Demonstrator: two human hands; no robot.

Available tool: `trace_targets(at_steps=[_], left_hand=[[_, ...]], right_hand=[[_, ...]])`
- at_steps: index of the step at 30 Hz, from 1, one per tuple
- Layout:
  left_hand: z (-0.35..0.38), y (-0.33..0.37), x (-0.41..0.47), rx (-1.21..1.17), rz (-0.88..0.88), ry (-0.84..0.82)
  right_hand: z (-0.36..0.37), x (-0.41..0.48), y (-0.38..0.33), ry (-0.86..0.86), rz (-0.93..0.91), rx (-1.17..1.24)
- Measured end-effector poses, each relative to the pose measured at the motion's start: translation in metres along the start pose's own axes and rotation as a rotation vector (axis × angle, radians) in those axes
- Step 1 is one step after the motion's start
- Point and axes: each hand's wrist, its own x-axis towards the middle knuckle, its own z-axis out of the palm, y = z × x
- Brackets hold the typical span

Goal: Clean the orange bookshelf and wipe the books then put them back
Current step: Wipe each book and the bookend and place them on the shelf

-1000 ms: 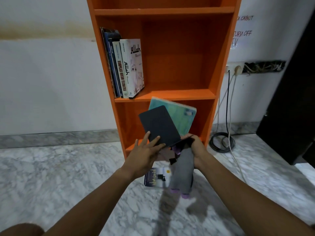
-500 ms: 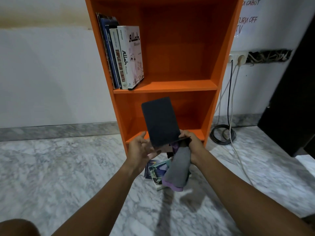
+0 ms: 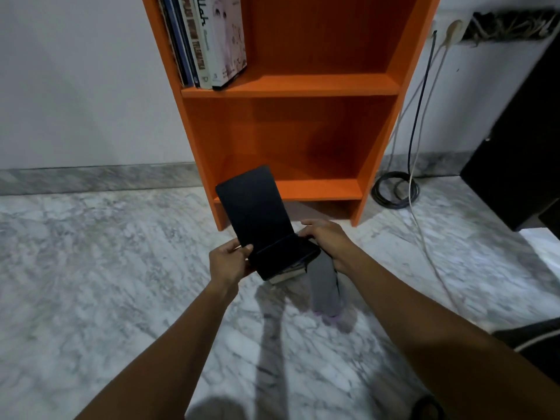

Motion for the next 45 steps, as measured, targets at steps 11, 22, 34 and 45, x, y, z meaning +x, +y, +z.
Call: trace_targets(at_steps=[11,22,34,45], left_hand=[[-0.018,-0.067,0.024,0.091,-0.107,0.004],[-0.050,-0.142,0.038,0.288,-0.202,0.097],[-0.053,-0.162,0.027,0.650,-0.058,0.131],[-0.064,-0.156,0.026,1.055,0.002,-0.032]], right_hand=[[-0.001,0.015,0.063,0.051,0.055,-0.274],[-0.016,0.024,0.128,0.061,0.067,-0.498],[-0.003,0.042,0.176,0.003,0.057,-0.871],[-0.002,0.047,0.182,0.120,0.091,-0.819]])
